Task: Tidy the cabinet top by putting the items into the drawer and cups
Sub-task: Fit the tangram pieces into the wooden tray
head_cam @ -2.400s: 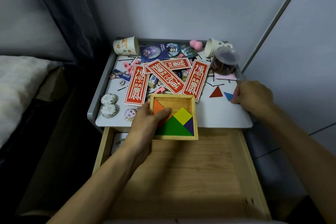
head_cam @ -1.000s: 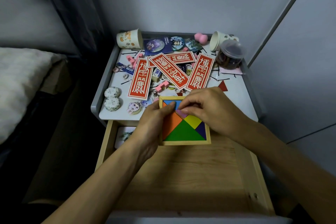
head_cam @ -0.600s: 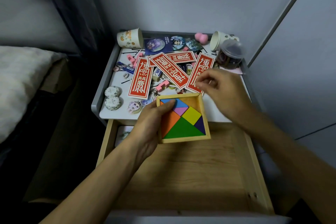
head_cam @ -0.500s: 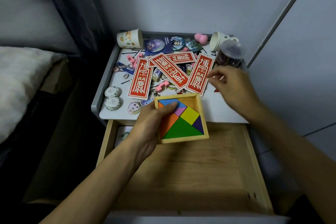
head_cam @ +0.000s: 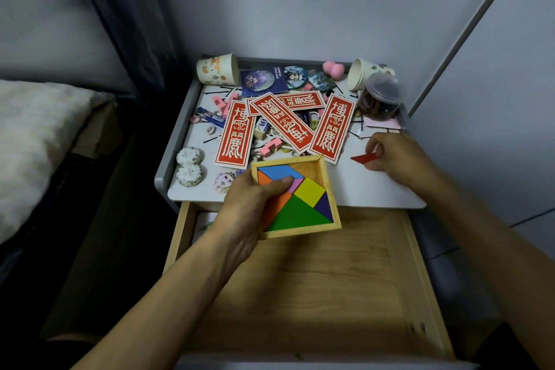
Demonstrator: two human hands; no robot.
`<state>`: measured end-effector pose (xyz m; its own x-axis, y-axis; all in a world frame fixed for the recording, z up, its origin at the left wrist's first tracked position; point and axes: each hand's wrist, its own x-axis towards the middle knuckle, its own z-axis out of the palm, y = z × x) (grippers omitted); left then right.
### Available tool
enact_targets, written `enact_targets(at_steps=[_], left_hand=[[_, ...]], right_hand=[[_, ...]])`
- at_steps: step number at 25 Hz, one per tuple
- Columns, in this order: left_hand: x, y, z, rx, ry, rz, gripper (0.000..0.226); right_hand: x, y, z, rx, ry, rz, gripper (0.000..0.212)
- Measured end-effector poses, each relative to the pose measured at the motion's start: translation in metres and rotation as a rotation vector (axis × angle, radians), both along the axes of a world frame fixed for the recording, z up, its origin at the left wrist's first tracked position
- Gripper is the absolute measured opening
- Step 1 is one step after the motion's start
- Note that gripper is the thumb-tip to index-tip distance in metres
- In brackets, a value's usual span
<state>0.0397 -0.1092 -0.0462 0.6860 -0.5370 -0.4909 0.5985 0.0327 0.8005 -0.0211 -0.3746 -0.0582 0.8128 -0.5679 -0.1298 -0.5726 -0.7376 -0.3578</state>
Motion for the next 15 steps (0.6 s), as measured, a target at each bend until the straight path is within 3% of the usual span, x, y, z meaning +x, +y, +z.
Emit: enact_targets(at_steps=[5,9,12,15], left_hand=[[-0.001,0.000,0.000,0.004,-0.010,-0.014,0.038],[-0.001,-0.002,-0.001,0.039,-0.045,-0.004,0.050],[0.000,-0.003,-0.003,0.060,-0.060,0.012,0.055],[0.000,-0.004,-0.005,0.061,-0.073,0.015,0.052]], right_hand=[[-0.007,0.005,0.005,0.027,0.113,-0.007,0.029],[-0.009,0.016,0.018,0.082,-0.148,0.011,0.014],[-0.011,0.040,0.044,0.502,-0.424,0.017,0.012],[-0.015,0.061,0.056,0.825,-0.511,0.083,0.018]])
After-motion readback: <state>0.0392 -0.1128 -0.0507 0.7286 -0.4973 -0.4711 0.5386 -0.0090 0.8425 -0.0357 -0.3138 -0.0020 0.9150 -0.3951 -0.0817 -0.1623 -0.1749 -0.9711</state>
